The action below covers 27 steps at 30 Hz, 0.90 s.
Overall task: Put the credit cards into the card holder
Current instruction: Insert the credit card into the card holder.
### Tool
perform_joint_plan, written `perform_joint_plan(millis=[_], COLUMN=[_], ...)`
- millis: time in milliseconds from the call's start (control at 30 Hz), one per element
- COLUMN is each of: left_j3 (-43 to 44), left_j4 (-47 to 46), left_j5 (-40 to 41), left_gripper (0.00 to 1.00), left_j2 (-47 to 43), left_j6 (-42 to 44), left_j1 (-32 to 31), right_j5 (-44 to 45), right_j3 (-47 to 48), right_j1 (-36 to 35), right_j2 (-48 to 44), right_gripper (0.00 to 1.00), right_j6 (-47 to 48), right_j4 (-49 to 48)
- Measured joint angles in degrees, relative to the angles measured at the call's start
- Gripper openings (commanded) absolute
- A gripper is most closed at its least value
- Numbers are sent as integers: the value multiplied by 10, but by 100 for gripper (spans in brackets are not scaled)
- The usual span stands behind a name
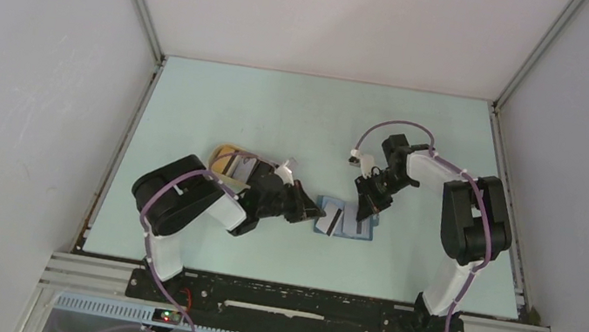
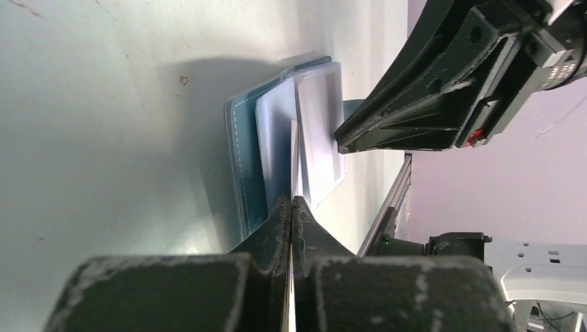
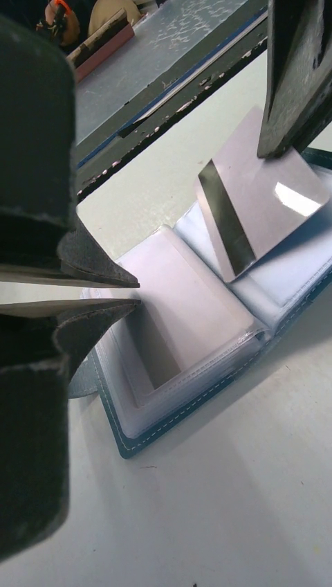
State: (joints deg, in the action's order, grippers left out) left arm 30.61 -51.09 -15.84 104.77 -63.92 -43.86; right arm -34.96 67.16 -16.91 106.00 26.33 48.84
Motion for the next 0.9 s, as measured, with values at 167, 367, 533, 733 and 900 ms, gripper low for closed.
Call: perform_joint_plan(millis=[167, 367, 533, 733, 900], left_j3=[-26, -32, -32, -33, -33], left_j4=[-30, -68, -98, -110, -113], left_j5=[-8, -25, -31, -37, -39], left_gripper=[0, 0, 0, 0, 0], left_j2=[-15, -16, -12, -12, -4], left_j6=[-13, -37, -51, -52, -52], left_j1=[3, 5, 5, 5, 5], right_j5=[0, 1, 1, 1, 2], right_j3=[0, 0, 0, 0, 0], right_j1=[-1, -1, -1, -1, -1], right_j2=[0, 0, 0, 0, 0], right_gripper=[19, 19, 19, 19, 19], right_j6=[0, 0, 0, 0, 0], right_j4=[0, 0, 0, 0, 0])
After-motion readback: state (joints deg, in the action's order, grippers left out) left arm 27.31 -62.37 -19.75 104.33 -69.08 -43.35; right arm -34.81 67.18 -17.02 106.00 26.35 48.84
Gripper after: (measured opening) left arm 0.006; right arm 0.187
